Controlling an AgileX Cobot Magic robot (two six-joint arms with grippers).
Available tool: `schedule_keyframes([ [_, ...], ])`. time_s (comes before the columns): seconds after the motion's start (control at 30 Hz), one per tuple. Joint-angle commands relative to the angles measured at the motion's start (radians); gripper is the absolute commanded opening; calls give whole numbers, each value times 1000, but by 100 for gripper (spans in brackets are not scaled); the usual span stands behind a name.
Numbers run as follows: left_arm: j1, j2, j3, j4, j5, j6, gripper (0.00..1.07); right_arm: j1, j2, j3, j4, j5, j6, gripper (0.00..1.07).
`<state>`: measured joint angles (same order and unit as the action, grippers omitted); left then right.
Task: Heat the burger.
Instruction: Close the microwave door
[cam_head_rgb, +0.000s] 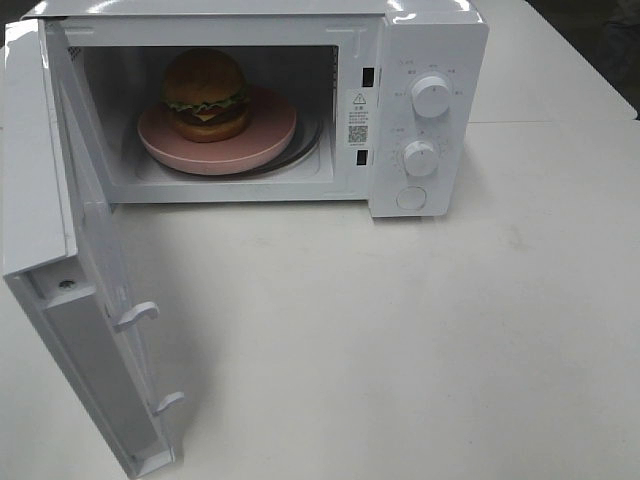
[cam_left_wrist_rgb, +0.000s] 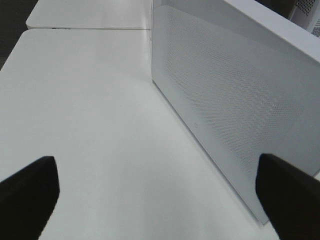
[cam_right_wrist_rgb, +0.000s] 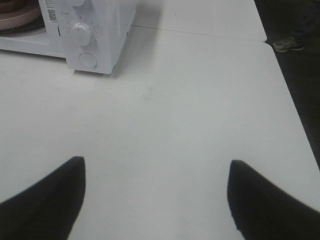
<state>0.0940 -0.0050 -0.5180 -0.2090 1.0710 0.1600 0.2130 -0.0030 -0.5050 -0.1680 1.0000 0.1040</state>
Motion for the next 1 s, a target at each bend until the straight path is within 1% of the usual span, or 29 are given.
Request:
schedule_keyframes([
  [0.03,3,-16,2,-9,2,-5,100,-4,-28,3,1,-5,-9,76],
  [1.0,3,-16,0,-9,-3,-5,100,-4,-28,3,1,-5,-9,75],
])
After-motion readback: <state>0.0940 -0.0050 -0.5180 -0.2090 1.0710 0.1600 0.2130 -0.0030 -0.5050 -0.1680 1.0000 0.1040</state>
